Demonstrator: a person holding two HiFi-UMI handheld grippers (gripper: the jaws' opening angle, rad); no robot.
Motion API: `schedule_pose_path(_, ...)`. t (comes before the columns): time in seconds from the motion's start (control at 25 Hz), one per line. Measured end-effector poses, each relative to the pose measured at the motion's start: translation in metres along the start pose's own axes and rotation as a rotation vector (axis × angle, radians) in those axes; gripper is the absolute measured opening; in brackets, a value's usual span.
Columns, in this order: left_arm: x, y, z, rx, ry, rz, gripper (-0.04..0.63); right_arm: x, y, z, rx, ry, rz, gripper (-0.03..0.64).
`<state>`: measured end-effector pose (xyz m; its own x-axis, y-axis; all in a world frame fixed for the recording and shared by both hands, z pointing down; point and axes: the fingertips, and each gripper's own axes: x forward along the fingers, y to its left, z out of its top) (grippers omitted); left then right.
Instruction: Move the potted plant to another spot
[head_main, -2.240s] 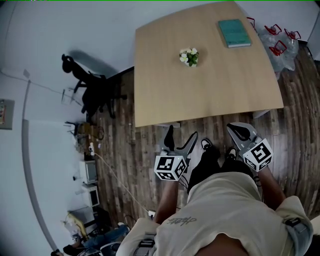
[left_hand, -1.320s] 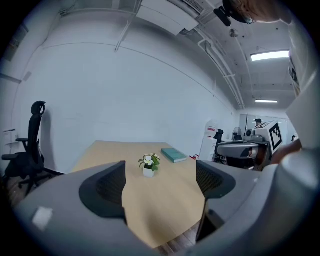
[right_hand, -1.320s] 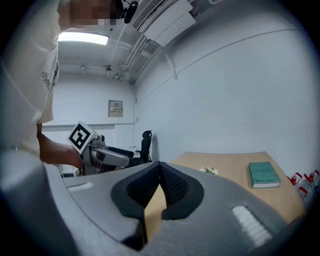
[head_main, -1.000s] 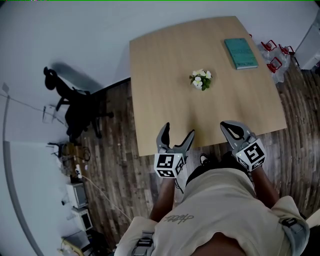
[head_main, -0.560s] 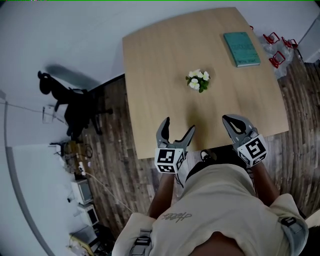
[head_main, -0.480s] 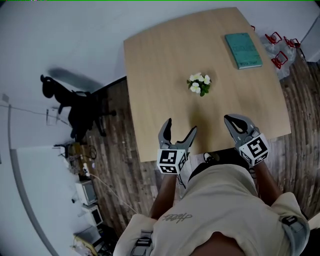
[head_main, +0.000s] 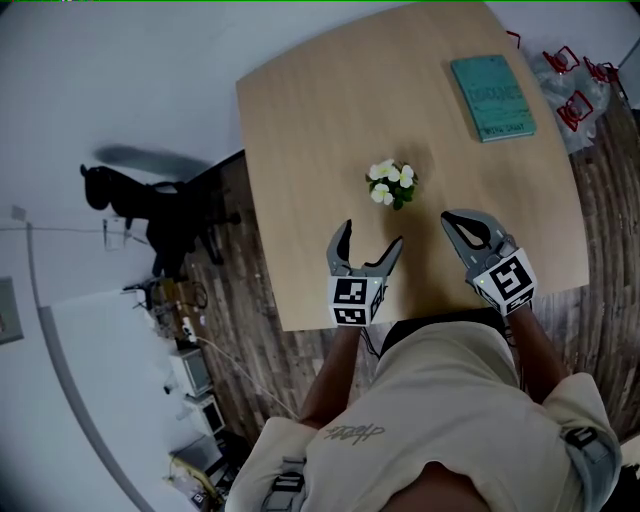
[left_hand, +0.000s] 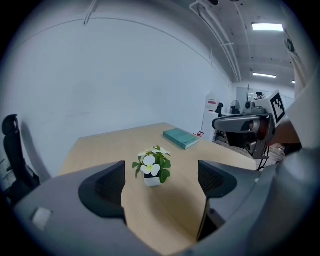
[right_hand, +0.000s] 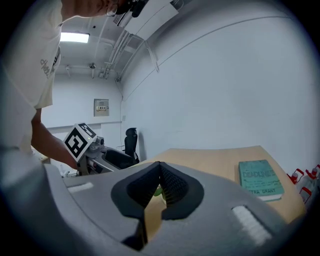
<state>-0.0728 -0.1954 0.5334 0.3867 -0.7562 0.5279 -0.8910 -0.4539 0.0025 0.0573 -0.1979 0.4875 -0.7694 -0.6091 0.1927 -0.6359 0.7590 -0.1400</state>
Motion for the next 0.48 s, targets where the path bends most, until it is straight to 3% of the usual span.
schedule_pose_path(0.16,0.029,0.003,-0.01,-0.062,0.026,0.023,0.476,0.0,-0.021,-0.013,0.019,0.03,0.011,0.003)
schedule_pose_path(0.48,0.075,0.01,-0.04,-0.084,0.113,0.065,0.474,-0.008,-0.05,-0.038,0.052,0.084,0.0,0.003)
